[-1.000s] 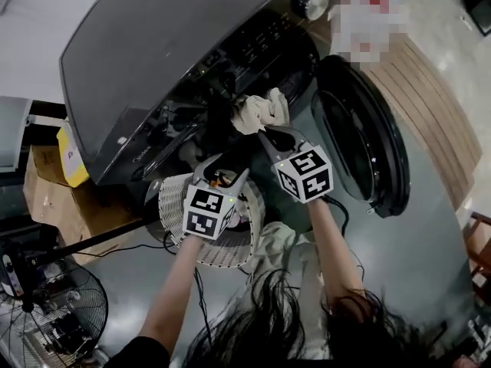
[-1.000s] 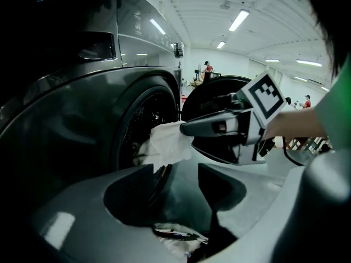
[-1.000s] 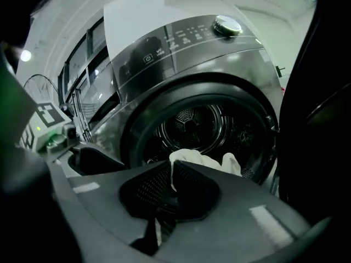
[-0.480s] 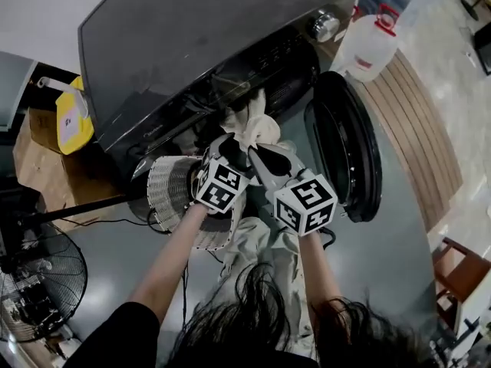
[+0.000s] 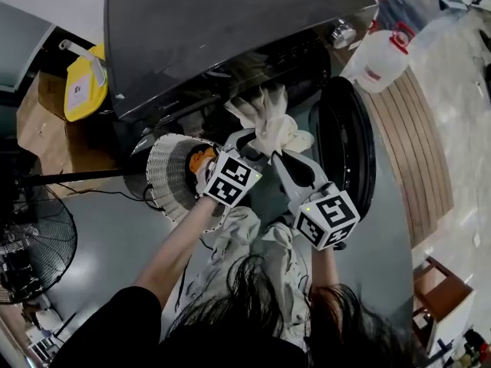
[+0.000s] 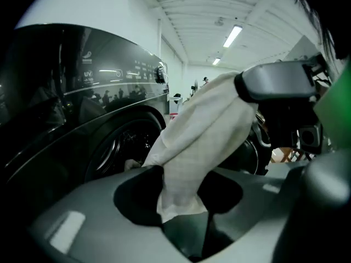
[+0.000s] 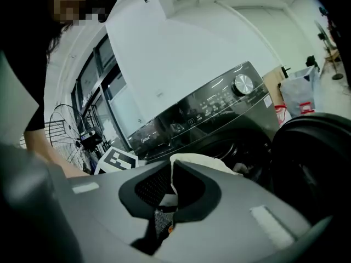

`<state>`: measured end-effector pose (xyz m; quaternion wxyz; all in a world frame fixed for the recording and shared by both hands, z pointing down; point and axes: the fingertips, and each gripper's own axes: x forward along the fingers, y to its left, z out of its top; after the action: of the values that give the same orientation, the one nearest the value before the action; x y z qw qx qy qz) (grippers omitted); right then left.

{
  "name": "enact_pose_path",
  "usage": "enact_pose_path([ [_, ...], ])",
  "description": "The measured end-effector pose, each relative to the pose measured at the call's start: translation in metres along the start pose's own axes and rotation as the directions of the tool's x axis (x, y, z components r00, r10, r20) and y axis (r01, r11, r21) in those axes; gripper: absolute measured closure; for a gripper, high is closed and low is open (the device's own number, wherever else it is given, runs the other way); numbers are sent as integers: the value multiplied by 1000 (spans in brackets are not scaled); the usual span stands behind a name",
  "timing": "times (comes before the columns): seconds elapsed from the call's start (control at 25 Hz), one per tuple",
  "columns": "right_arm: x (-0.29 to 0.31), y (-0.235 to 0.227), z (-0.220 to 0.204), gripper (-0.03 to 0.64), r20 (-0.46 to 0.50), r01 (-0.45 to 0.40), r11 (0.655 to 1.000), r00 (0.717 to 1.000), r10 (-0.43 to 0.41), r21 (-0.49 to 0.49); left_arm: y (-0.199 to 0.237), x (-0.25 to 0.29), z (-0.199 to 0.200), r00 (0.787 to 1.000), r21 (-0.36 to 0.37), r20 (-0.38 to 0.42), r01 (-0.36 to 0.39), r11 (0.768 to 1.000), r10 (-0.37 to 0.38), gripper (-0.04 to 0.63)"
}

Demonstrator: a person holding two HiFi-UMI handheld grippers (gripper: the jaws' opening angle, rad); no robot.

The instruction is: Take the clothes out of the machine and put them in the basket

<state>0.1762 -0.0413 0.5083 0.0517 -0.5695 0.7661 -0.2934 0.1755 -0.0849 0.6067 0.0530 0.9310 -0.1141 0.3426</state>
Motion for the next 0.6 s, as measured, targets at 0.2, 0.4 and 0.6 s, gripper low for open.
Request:
enact_pose_path([
  [0.2,-8,10,9,575,-11,-12,996,1000,12,-85,6,-32,12,999,-46,31,-38,998,39,500],
  [0.4,-19,28,9,556,-55,-11,984,999,2,-178,12,-72,30,995,-35,61,-77,996,79,538],
  [0.6,-31,49,18,469,-88,-29,976,996,10,-217,11,-114,53,988,-14,104,-117,993,118,546],
])
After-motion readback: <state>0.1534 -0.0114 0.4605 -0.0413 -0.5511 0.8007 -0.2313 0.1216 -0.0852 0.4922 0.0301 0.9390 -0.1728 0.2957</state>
